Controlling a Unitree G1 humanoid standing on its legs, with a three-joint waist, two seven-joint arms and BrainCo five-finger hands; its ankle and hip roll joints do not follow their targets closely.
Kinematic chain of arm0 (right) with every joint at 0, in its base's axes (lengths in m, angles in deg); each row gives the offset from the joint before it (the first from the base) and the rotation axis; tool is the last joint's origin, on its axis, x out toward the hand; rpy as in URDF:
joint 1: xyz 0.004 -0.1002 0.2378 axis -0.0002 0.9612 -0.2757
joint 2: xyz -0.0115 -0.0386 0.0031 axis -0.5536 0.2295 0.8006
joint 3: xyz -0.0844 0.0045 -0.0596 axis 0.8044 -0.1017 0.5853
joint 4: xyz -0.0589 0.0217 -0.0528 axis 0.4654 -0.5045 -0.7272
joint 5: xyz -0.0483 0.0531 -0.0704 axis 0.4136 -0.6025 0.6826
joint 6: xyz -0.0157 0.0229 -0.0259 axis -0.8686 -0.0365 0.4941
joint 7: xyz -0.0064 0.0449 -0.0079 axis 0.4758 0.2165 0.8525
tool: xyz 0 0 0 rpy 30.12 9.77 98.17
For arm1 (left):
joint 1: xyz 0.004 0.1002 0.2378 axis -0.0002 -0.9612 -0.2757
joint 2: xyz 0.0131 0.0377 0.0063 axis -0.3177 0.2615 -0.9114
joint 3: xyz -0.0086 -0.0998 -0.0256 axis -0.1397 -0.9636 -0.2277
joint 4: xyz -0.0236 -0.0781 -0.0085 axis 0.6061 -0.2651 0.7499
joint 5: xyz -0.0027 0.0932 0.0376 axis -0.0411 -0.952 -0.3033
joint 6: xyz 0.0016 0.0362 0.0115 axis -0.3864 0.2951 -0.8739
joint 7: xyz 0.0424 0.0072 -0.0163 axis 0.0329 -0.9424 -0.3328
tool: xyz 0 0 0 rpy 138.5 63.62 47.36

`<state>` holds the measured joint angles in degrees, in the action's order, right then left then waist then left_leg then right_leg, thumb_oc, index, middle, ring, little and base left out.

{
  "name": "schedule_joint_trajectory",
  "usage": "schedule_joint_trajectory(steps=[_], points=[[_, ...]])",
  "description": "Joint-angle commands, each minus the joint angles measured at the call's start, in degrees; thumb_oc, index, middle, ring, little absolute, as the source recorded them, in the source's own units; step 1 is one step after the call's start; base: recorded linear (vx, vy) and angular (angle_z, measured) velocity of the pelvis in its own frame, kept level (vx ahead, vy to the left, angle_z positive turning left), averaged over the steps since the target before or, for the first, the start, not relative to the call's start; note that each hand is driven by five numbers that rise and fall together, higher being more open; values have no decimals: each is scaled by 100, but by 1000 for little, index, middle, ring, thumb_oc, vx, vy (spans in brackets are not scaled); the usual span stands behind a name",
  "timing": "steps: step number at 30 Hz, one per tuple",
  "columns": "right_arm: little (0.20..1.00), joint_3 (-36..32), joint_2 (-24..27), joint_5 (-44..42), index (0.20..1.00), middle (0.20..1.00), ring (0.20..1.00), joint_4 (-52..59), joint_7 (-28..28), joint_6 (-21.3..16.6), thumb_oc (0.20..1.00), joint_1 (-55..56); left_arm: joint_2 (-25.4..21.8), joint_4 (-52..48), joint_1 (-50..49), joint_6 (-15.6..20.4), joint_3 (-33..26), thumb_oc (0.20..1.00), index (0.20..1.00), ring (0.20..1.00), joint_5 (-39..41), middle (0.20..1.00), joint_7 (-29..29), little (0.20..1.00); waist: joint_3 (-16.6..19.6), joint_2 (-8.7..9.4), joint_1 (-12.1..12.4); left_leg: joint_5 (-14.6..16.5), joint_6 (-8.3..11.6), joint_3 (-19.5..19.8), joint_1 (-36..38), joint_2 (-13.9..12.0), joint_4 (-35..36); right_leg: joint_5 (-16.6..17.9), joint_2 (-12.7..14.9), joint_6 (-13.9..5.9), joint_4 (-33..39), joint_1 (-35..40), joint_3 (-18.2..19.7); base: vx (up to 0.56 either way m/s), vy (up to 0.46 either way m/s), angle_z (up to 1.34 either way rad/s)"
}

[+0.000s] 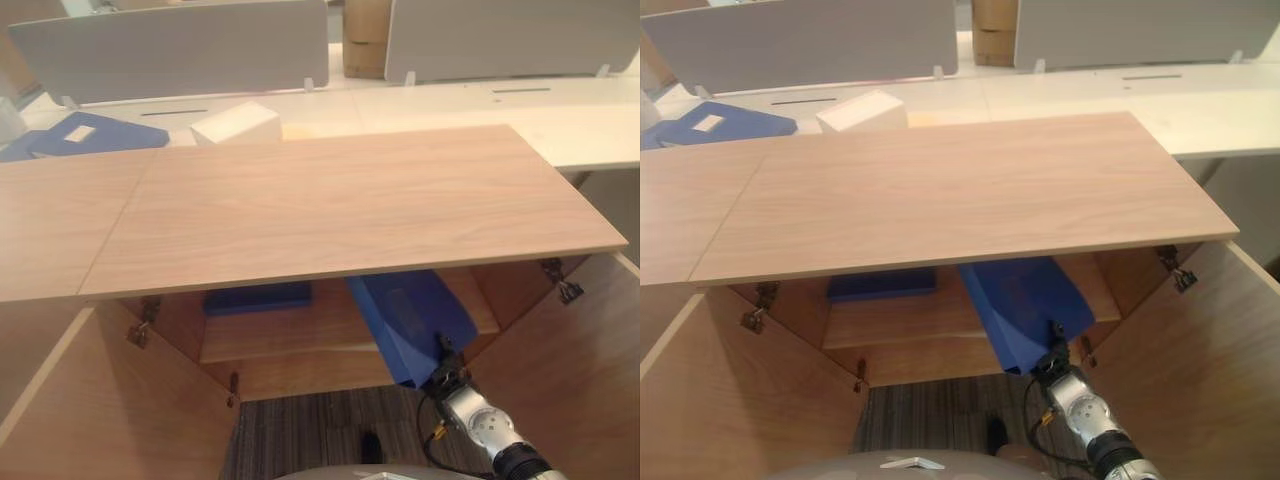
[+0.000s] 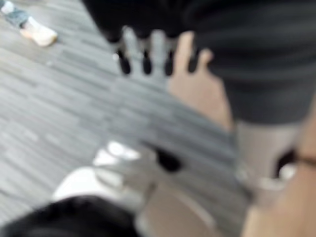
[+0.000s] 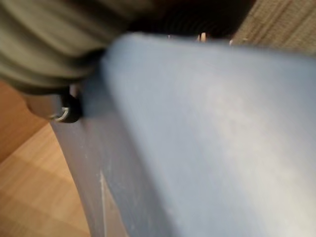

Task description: Put the empty folder in the office cabinet

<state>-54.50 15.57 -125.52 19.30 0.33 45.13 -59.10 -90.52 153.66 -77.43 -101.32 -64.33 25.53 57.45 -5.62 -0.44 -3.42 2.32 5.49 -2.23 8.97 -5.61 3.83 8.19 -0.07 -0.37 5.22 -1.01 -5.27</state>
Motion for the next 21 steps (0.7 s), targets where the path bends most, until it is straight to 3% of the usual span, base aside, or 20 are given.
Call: schedule_joint_trajectory(steps=[1, 11, 14, 18, 21], points=[[200, -107, -453, 305, 200, 200, 200, 717, 179, -176, 200, -339, -437, 268, -26, -39, 146, 1000, 1000, 1000, -42, 1000, 161, 1000, -181, 344, -2, 494, -421, 43, 47, 219, -42, -37, 602, -773, -22, -610, 329, -8, 13, -10], [200, -269, -206, 623, 200, 200, 200, 934, 94, -381, 200, -532, -611, 229, 9, 21, 178, 1000, 1000, 1000, -96, 1000, 135, 1000, -322, 332, 28, 382, -392, 90, -155, 222, 109, 85, 714, -892, -22, -973, 192, -10, 11, 8], [200, -583, 180, 711, 200, 200, 200, 924, -199, -632, 200, -1410, -810, 166, 381, 76, 295, 1000, 1000, 1000, -67, 1000, -20, 1000, -645, 284, 126, 314, -365, 173, -566, 247, 117, 148, 909, -999, -93, -1425, 5, -192, 69, 11], [200, -611, 244, 685, 200, 200, 200, 883, -260, -694, 200, -1621, -853, 145, 475, 80, 332, 1000, 1000, 1000, -27, 1000, -60, 1000, -714, 270, 160, 310, -364, 192, -647, 261, 117, 161, 946, -1016, -88, -1496, -36, -83, 40, 26], [200, -663, 410, 667, 200, 200, 200, 586, -617, -786, 200, -2387, -956, 5, 751, 99, 532, 1000, 1000, 1000, 136, 1000, -95, 1000, -980, 204, 305, 301, -380, 292, -890, 311, 117, 197, 1081, -1070, -125, -1740, -134, -94, 49, 10]])
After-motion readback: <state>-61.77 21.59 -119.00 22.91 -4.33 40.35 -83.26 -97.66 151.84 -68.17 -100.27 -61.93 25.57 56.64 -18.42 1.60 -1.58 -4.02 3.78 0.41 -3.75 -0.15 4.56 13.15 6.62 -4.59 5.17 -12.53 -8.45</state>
